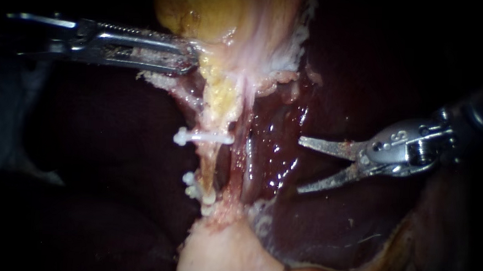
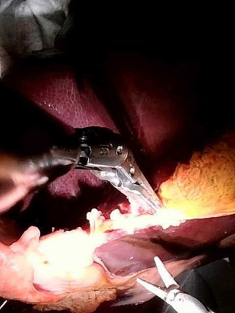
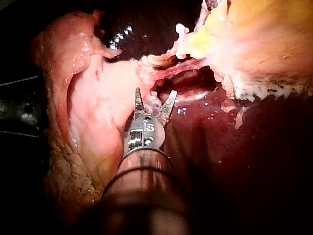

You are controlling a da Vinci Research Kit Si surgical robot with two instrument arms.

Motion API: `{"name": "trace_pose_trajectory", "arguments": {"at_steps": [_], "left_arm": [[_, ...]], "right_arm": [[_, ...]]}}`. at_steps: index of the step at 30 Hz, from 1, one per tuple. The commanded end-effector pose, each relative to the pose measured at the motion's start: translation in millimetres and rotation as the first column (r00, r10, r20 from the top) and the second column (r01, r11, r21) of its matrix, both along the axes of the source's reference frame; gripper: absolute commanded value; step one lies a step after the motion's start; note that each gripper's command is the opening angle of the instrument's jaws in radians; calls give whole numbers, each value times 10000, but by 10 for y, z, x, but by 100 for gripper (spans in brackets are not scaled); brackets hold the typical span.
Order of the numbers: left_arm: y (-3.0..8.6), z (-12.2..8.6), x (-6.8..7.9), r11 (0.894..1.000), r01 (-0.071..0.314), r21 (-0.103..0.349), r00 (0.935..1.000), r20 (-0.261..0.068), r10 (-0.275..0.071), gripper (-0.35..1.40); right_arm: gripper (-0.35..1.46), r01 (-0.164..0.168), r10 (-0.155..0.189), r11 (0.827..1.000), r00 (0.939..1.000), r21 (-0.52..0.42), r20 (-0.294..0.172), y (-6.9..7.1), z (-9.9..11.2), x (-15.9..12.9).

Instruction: Go to the cutting position left tube

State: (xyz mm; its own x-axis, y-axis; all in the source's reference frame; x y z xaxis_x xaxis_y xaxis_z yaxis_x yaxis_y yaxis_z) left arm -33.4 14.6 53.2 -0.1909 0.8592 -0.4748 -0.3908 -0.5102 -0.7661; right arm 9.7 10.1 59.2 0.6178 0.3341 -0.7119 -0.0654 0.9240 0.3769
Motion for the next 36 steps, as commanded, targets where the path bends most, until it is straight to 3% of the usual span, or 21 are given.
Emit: {"name": "trace_pose_trajectory", "arguments": {"at_steps": [1, 5, 10, 13, 20, 25, 31, 36], "left_arm": [[2, -4, 2, 10000, -20, 17, 10000, 27, 20, -35], [10, -28, 17, 9999, -72, 148, 10000, 66, 71, -35], [23, -59, 40, 9994, 286, 215, 9995, 140, -289, -35], [25, -65, 48, 9993, 322, 163, 9994, 131, -324, -35], [20, -60, 43, 9993, 360, 118, 9993, 94, -361, -35], [20, -60, 42, 9993, 365, 116, 9993, 90, -366, -35], [18, -59, 41, 9992, 375, 103, 9993, 80, -376, -35], [17, -58, 40, 9992, 380, 95, 9992, 75, -381, -35]], "right_arm": [[145, 2, -2, 10000, 10000, 4, -4, 0, 0, 0], [145, 0, 0, 10000, 10000, 5, -3, 0, -1, 0], [145, 70, -69, 9999, 9999, 98, -107, 0, -3, 2], [145, 132, -124, 9997, 9993, 221, -357, -2, -6, 7], [145, 328, -271, 9981, 9939, 523, -1072, -12, -20, 43], [145, 289, -177, 9960, 9911, 841, -1319, -16, -22, 72], [145, 377, -225, 9936, 9898, 1065, -1406, -21, -4, 101], [145, 429, -240, 9906, 9893, 1301, -1436, -27, 25, 117]]}}
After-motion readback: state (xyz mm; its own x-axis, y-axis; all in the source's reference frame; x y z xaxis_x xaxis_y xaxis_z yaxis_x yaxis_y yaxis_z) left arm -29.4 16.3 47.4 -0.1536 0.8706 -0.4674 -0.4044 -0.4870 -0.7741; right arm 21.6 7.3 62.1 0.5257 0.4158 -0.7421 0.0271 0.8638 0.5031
